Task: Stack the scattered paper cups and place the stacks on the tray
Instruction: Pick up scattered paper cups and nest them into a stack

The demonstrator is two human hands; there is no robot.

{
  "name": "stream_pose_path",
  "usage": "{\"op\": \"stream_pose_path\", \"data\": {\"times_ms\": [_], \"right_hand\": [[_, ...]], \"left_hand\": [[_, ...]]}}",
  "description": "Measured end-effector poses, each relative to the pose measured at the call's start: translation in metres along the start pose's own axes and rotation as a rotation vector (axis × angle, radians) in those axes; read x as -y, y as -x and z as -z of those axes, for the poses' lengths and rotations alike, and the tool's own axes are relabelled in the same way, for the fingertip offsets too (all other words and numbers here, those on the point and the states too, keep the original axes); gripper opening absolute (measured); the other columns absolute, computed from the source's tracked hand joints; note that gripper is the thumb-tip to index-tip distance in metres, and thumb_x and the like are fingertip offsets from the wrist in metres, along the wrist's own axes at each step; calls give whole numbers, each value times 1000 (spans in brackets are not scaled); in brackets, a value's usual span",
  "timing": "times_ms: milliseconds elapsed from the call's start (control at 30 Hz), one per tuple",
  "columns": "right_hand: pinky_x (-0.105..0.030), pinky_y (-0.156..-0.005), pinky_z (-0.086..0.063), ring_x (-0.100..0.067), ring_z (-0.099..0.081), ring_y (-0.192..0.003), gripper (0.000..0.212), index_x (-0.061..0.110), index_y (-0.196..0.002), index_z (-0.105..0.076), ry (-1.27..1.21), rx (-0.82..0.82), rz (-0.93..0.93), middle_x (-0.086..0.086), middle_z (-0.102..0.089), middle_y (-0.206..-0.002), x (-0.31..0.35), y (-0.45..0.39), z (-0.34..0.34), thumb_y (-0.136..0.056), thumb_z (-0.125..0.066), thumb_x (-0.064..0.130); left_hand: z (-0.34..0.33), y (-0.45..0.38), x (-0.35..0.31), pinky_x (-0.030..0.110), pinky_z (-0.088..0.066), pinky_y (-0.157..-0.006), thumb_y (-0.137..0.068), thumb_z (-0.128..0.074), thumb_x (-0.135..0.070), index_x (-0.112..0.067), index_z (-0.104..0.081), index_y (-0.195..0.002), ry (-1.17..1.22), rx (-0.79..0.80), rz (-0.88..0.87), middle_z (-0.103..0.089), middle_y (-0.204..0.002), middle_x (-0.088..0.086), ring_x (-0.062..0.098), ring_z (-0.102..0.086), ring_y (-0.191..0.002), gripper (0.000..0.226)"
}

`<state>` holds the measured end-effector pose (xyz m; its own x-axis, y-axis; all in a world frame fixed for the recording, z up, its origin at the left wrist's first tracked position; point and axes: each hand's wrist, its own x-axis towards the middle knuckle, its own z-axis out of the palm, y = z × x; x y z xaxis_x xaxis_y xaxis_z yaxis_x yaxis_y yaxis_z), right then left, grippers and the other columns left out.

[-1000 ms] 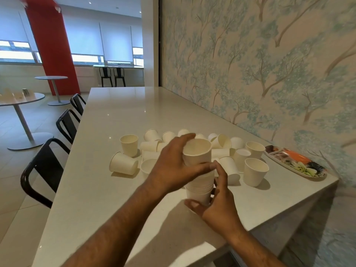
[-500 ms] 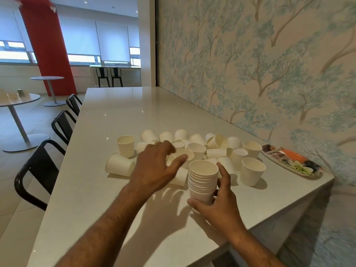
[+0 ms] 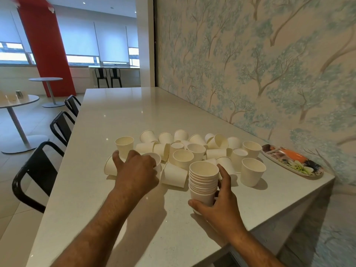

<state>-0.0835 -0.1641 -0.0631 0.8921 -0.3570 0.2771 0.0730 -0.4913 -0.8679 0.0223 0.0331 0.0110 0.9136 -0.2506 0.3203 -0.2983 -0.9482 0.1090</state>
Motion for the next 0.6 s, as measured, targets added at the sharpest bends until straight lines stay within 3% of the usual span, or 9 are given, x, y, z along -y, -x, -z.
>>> {"op": "stream_pose_path", "data": {"times_ms": [233, 467, 600], "right_hand": [[-35, -93, -55, -7, -57, -112, 116, 50, -144, -17, 19, 9, 19, 28, -48, -124, 0, -3, -3, -56, -91, 39], [-42, -96, -52, -14, -58, -114, 119, 51, -145, -12, 72, 28, 72, 16, -52, -126, 3, -1, -5, -59, -93, 36], [-44, -95, -54, -16, -59, -115, 118, 49, -146, -13, 34, 13, 80, 9, -54, -135, 5, 0, -4, -60, -93, 37]], "left_hand": [[48, 13, -28, 55, -4, -112, -82, -75, -24, -26, -75, -89, 304, -354, -225, -72, -105, -2, 24, -51, -121, 8], [41, 20, -50, 47, -8, -114, -92, -64, -28, -29, -74, -106, 520, -209, -421, -68, -112, -7, 6, -41, -114, 17], [30, 19, -55, 51, -21, -112, -96, -59, -30, -25, -73, -108, 610, -188, -442, -69, -110, -8, -5, -32, -101, 20]]}}
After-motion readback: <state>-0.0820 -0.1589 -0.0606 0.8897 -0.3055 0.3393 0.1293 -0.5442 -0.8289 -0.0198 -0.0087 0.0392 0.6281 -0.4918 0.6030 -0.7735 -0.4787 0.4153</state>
